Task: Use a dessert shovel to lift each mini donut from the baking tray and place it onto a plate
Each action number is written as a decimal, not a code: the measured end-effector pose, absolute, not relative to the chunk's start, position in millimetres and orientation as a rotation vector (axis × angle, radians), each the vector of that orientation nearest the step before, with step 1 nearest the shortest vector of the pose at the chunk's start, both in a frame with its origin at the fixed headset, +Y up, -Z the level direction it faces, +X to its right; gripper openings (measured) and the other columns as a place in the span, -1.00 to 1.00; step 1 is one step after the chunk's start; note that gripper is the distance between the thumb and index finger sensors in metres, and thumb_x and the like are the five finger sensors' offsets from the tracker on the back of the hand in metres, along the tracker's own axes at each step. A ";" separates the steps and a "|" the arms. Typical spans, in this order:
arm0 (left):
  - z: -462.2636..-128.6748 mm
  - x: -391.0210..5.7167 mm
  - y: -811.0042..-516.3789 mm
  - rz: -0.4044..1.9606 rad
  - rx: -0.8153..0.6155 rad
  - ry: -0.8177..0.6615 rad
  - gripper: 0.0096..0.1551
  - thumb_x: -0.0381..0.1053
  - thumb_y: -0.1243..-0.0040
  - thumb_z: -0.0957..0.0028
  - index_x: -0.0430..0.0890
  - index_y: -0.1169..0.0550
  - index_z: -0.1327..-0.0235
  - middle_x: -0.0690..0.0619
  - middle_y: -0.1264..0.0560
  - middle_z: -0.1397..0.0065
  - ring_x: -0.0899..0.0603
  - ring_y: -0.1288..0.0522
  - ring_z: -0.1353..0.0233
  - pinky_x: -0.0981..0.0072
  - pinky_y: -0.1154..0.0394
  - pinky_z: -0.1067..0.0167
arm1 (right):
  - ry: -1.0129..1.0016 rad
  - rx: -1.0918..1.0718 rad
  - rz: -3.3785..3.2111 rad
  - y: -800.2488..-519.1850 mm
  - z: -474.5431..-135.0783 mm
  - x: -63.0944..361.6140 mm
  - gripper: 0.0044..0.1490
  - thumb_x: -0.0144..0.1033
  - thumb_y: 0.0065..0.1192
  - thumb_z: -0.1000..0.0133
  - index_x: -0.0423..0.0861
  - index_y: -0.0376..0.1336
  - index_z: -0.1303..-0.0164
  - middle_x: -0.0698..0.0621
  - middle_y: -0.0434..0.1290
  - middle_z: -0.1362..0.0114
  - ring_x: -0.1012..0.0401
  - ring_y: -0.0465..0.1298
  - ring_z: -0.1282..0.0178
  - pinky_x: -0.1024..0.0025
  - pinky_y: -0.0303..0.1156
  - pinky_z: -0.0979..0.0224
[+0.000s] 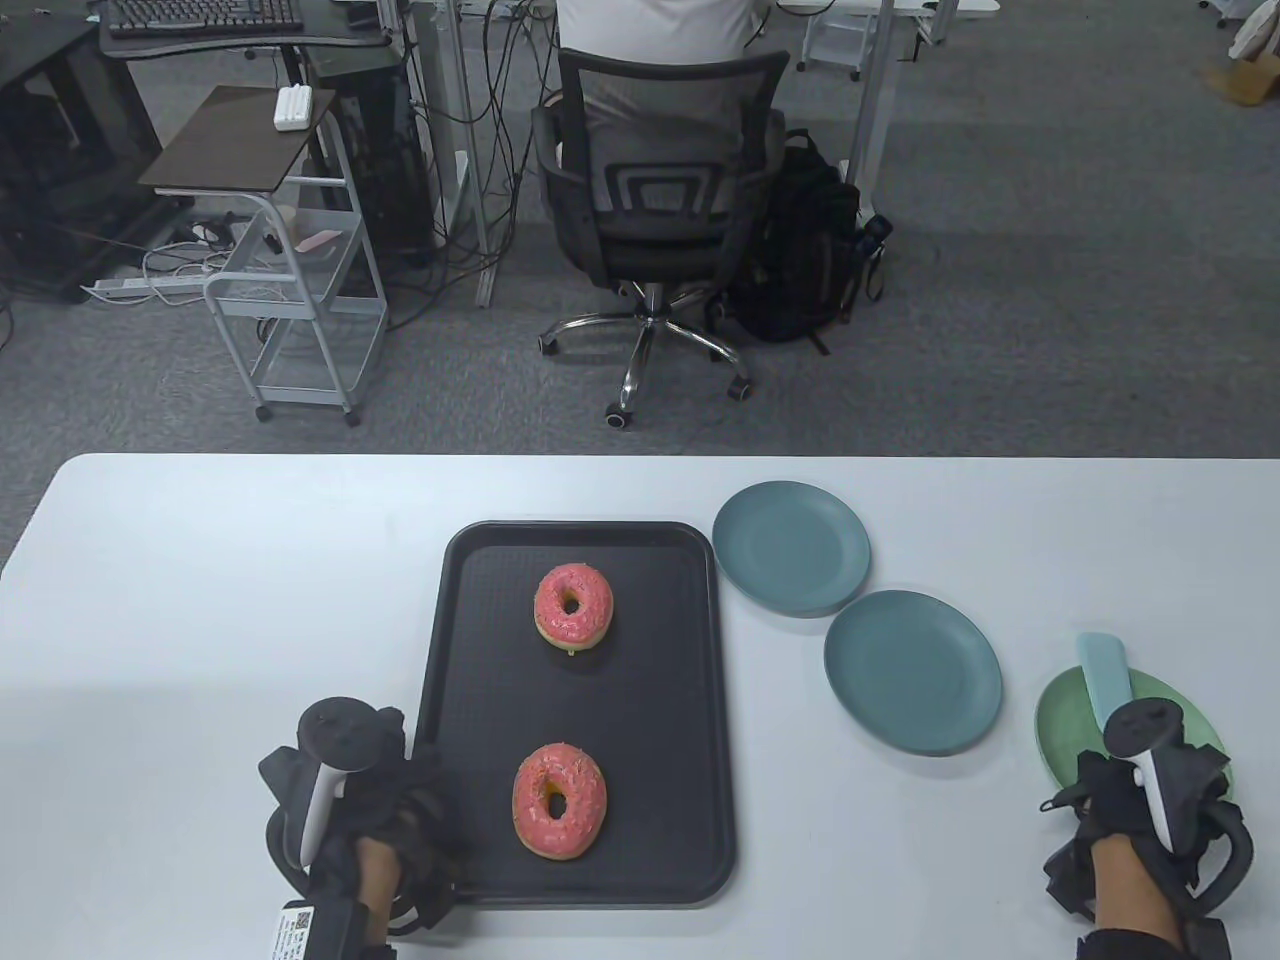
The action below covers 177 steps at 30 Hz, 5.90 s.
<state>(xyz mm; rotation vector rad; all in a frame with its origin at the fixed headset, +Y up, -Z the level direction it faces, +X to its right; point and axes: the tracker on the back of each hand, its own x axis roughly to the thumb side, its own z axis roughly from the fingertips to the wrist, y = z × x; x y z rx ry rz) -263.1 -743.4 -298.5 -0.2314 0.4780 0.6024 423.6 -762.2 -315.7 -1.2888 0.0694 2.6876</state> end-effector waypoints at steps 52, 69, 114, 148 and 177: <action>-311.3 -256.9 -760.5 0.332 -0.373 0.488 -0.30 0.14 -0.24 0.12 0.13 -0.32 -0.33 0.08 -0.48 -0.15 -0.07 -0.56 -0.01 0.09 -0.53 -0.03 | 0.046 -0.058 3.167 -699.7 -413.8 117.3 -0.18 -0.19 0.49 0.04 -0.28 0.26 -0.36 -0.21 0.56 -0.20 -0.05 0.61 0.08 0.03 0.59 0.03; -312.3 -256.2 -761.8 0.330 -0.386 0.498 -0.32 0.13 -0.22 0.11 0.11 -0.32 -0.33 0.10 -0.47 -0.14 -0.07 -0.55 0.00 0.08 -0.52 -0.04 | 0.104 0.027 3.123 -726.3 -452.1 36.9 -0.23 -0.27 0.46 0.04 -0.11 0.27 -0.41 -0.19 0.47 -0.35 -0.13 0.49 -0.17 -0.15 0.34 -0.38; -314.2 -252.7 -763.8 0.314 -0.388 0.509 -0.31 0.09 -0.21 0.12 0.09 -0.31 -0.33 0.09 -0.46 -0.13 -0.08 -0.55 -0.01 0.06 -0.51 -0.07 | 0.095 0.220 3.022 -743.5 -461.2 -48.2 -0.24 -0.19 0.44 0.04 -0.09 0.28 -0.39 -0.17 0.51 -0.29 -0.07 0.55 -0.09 -0.06 0.47 -0.26; -314.8 -254.0 -765.5 0.321 -0.409 0.504 -0.31 0.11 -0.18 0.10 0.08 -0.28 -0.34 0.09 -0.43 -0.15 -0.07 -0.53 -0.02 0.07 -0.50 -0.08 | -0.068 -0.145 2.906 -696.6 -456.8 94.2 -0.22 -0.23 0.41 0.01 -0.16 0.23 -0.42 -0.20 0.48 -0.32 -0.07 0.55 -0.09 -0.04 0.51 -0.21; -315.2 -254.6 -766.1 0.322 -0.416 0.509 -0.31 0.11 -0.18 0.10 0.09 -0.28 -0.34 0.10 -0.43 -0.15 -0.07 -0.53 -0.02 0.06 -0.50 -0.08 | -0.056 -0.631 3.002 -723.1 -473.9 182.6 -0.21 -0.35 0.48 -0.01 -0.11 0.20 -0.46 -0.21 0.44 -0.37 -0.09 0.53 -0.13 0.02 0.62 -0.12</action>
